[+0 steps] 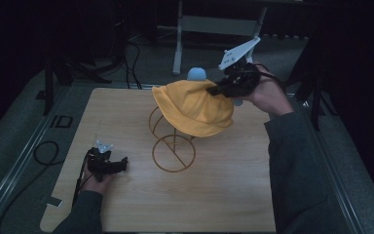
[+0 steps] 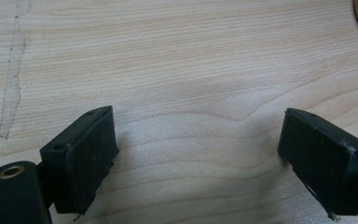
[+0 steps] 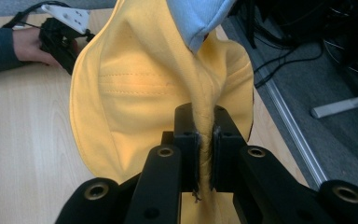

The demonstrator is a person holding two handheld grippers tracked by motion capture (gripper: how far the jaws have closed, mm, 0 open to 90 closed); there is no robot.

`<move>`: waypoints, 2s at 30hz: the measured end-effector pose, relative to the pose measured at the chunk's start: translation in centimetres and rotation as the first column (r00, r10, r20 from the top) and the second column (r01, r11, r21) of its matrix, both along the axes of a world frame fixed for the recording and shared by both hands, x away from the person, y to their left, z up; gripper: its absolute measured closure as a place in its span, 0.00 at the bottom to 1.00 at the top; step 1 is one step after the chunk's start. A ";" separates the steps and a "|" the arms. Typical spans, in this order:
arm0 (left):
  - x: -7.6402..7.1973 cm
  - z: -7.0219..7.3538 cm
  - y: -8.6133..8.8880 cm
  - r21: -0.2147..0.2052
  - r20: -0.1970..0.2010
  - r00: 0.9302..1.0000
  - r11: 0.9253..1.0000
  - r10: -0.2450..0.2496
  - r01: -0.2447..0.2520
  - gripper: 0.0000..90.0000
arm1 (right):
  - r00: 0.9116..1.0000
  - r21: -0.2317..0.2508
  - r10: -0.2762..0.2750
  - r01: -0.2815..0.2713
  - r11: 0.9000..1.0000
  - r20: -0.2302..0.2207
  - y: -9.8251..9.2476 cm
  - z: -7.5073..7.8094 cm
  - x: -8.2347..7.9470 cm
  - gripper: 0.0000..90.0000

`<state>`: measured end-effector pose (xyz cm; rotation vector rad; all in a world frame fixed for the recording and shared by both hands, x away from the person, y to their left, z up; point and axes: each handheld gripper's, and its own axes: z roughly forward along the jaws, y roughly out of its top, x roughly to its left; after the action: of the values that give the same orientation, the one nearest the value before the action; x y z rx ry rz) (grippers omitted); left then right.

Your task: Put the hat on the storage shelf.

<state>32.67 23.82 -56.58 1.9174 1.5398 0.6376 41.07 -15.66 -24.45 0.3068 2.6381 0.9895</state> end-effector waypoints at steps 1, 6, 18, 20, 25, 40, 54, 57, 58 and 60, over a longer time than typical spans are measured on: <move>0.0 0.0 0.0 0.000 0.000 1.000 1.000 0.000 0.000 0.13 | 1.000 -0.004 0.004 -0.004 1.000 -0.001 0.4 -0.1 0.0 0.93; 0.0 0.0 0.0 -0.001 0.001 1.000 1.000 0.001 -0.001 0.13 | 1.000 -0.024 0.005 -0.005 1.000 0.003 2.1 -0.4 0.3 0.93; 0.0 0.0 0.0 -0.001 0.000 1.000 1.000 0.001 -0.001 0.13 | 1.000 -0.046 0.021 -0.021 0.999 0.000 6.2 -1.3 0.9 0.91; 0.0 0.0 0.0 -0.002 0.001 1.000 1.000 0.001 -0.001 0.13 | 1.000 -0.056 0.020 -0.020 0.998 -0.004 6.8 -1.5 0.9 0.91; 0.0 0.0 0.0 -0.001 0.001 1.000 1.000 0.001 -0.001 0.13 | 1.000 -0.082 0.024 -0.024 0.996 0.002 8.1 -1.9 0.9 0.90; 0.0 0.0 0.0 0.000 0.001 1.000 1.000 0.000 0.000 0.13 | 0.998 -0.165 0.059 -0.059 0.984 -0.008 11.0 -3.1 0.4 0.85; 0.0 0.0 0.0 0.000 0.002 1.000 1.000 0.000 0.000 0.13 | 0.997 -0.190 0.076 -0.080 0.979 -0.030 11.5 -3.7 0.2 0.80; 0.0 0.0 0.0 0.000 0.001 1.000 1.000 0.000 0.000 0.13 | 0.996 -0.167 0.080 -0.084 0.982 -0.031 11.4 -3.4 0.0 0.74; 0.0 0.0 0.0 0.000 0.001 1.000 1.000 0.000 0.000 0.13 | 0.996 -0.159 0.082 -0.086 0.983 -0.027 11.3 -3.2 0.0 0.71; 0.0 0.0 0.0 0.000 0.001 1.000 1.000 0.000 0.000 0.13 | 0.997 -0.144 0.076 -0.078 0.987 -0.018 11.1 -3.0 0.0 0.68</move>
<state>32.67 23.82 -56.58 1.9166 1.5393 0.6392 41.08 -4.59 -27.42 0.1796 2.7336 0.8156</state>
